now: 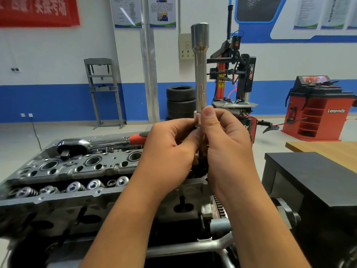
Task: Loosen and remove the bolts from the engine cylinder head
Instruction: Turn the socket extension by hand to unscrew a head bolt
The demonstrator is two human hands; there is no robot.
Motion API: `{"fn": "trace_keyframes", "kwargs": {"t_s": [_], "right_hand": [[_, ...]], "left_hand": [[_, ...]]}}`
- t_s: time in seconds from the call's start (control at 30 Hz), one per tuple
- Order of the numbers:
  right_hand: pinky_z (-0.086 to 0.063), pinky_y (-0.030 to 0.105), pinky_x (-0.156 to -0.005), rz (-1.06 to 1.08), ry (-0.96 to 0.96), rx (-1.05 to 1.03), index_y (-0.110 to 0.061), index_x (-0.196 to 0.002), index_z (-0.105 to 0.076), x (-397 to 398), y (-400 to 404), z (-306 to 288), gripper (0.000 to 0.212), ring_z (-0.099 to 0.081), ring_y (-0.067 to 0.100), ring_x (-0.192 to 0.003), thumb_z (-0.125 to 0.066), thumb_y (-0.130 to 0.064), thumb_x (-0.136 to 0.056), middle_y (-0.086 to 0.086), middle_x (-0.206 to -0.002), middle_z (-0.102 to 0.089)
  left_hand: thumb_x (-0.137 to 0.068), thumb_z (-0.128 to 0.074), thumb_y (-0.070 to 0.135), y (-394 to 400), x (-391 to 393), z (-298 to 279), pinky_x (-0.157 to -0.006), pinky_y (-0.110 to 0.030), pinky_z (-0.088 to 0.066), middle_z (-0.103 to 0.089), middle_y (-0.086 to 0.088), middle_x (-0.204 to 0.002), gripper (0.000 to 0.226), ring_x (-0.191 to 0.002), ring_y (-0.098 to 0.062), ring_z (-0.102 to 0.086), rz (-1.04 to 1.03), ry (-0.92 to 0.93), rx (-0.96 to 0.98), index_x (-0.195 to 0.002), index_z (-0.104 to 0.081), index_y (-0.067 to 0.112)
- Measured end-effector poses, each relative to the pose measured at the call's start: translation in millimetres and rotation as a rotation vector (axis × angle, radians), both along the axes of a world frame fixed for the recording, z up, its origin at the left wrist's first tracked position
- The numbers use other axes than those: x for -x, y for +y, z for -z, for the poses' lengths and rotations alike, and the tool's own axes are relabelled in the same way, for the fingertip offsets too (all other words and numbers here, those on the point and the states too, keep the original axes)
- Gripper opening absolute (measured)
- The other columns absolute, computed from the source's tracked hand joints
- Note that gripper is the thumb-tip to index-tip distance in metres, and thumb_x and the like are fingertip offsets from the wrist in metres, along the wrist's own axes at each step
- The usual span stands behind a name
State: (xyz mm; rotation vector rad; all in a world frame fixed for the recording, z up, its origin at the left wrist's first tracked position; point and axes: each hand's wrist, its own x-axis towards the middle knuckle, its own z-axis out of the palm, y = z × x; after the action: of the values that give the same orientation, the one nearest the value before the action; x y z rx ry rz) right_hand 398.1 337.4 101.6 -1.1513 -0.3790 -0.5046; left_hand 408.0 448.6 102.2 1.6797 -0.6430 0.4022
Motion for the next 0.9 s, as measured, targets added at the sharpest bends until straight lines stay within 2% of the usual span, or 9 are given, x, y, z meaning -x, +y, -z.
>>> {"fn": "trace_keyframes", "kwargs": {"t_s": [0.07, 0.2, 0.33, 0.43, 0.47, 0.57, 0.67, 0.77, 0.9], "right_hand": [[-0.058, 0.034, -0.052, 0.002, 0.008, -0.012, -0.018, -0.090, -0.069, -0.4, -0.2, -0.3, 0.024, -0.070, 0.022, -0.075, -0.069, -0.042, -0.092, 0.010, -0.085, -0.069], [-0.056, 0.032, -0.054, 0.046, -0.003, 0.020, -0.028, -0.083, -0.066, -2.2, 1.0, 0.5, 0.018, -0.070, 0.024, -0.072, -0.074, -0.044, -0.084, 0.009, -0.084, -0.069], [-0.052, 0.026, -0.047, 0.003, -0.012, 0.011, -0.019, -0.087, -0.067, -1.1, 0.5, 0.4, 0.027, -0.066, 0.013, -0.062, -0.067, -0.046, -0.093, 0.004, -0.076, -0.067], [-0.056, 0.032, -0.050, 0.001, 0.003, 0.000, -0.018, -0.088, -0.070, -1.0, -0.5, -0.7, 0.030, -0.069, 0.020, -0.072, -0.066, -0.047, -0.094, 0.011, -0.083, -0.070], [-0.058, 0.033, -0.053, 0.009, 0.004, -0.009, -0.019, -0.088, -0.070, -1.1, -0.6, -0.8, 0.028, -0.071, 0.023, -0.075, -0.069, -0.047, -0.090, 0.010, -0.084, -0.071], [-0.058, 0.033, -0.055, 0.037, -0.009, 0.006, -0.024, -0.086, -0.066, -1.3, -0.1, -0.2, 0.035, -0.072, 0.024, -0.074, -0.077, -0.054, -0.074, 0.006, -0.082, -0.071], [-0.057, 0.034, -0.056, 0.038, -0.022, 0.045, -0.024, -0.084, -0.067, -1.0, 0.5, 0.5, 0.030, -0.068, 0.022, -0.072, -0.072, -0.053, -0.080, 0.005, -0.080, -0.068], [-0.055, 0.031, -0.054, 0.008, -0.013, 0.033, -0.018, -0.087, -0.068, -0.6, 0.6, -0.5, 0.032, -0.067, 0.021, -0.074, -0.064, -0.050, -0.087, 0.007, -0.082, -0.067], [-0.055, 0.037, -0.051, 0.015, 0.008, 0.004, -0.014, -0.093, -0.067, -0.3, 0.5, -0.5, 0.036, -0.067, 0.021, -0.069, -0.071, -0.050, -0.088, 0.006, -0.082, -0.068]], "left_hand": [[-0.101, -0.067, 0.022, -0.2, -1.6, -0.1, -0.069, -0.023, -0.057, -0.079, 0.011, -0.096, 0.018, -0.078, -0.001, -0.072, -0.042, -0.021, -0.003, -0.115, -0.077, 0.028], [-0.092, -0.076, 0.021, 0.2, -2.3, 1.1, -0.073, -0.036, -0.066, -0.080, 0.010, -0.091, 0.013, -0.085, -0.008, -0.077, -0.095, -0.036, 0.035, -0.104, -0.078, 0.027], [-0.099, -0.069, 0.018, -0.4, 0.8, 0.2, -0.075, -0.042, -0.067, -0.081, 0.007, -0.098, 0.018, -0.089, -0.013, -0.078, -0.003, 0.004, 0.038, -0.113, -0.078, 0.026], [-0.100, -0.069, 0.018, -0.2, 0.4, -0.5, -0.065, -0.030, -0.063, -0.080, 0.006, -0.094, 0.016, -0.075, -0.007, -0.074, -0.003, 0.001, 0.036, -0.112, -0.078, 0.024], [-0.098, -0.071, 0.019, 0.1, -0.6, -0.1, -0.066, -0.030, -0.063, -0.080, 0.008, -0.093, 0.015, -0.075, -0.006, -0.074, -0.025, -0.013, 0.030, -0.110, -0.078, 0.025], [-0.090, -0.079, 0.020, 0.8, -2.7, 1.4, -0.077, -0.043, -0.066, -0.080, 0.009, -0.093, 0.015, -0.087, -0.009, -0.077, -0.085, -0.025, 0.023, -0.104, -0.077, 0.026], [-0.091, -0.078, 0.019, 1.7, -2.7, 1.9, -0.080, -0.045, -0.065, -0.080, 0.007, -0.094, 0.015, -0.090, -0.012, -0.078, -0.072, -0.017, 0.033, -0.104, -0.077, 0.026], [-0.101, -0.067, 0.018, 0.9, 0.0, 0.7, -0.080, -0.039, -0.065, -0.080, 0.007, -0.099, 0.018, -0.093, -0.011, -0.077, 0.022, 0.018, 0.010, -0.114, -0.076, 0.028], [-0.101, -0.066, 0.020, 1.2, -0.4, 0.2, -0.063, -0.021, -0.057, -0.079, 0.009, -0.096, 0.017, -0.072, -0.002, -0.071, -0.005, 0.005, -0.022, -0.112, -0.074, 0.031]]}}
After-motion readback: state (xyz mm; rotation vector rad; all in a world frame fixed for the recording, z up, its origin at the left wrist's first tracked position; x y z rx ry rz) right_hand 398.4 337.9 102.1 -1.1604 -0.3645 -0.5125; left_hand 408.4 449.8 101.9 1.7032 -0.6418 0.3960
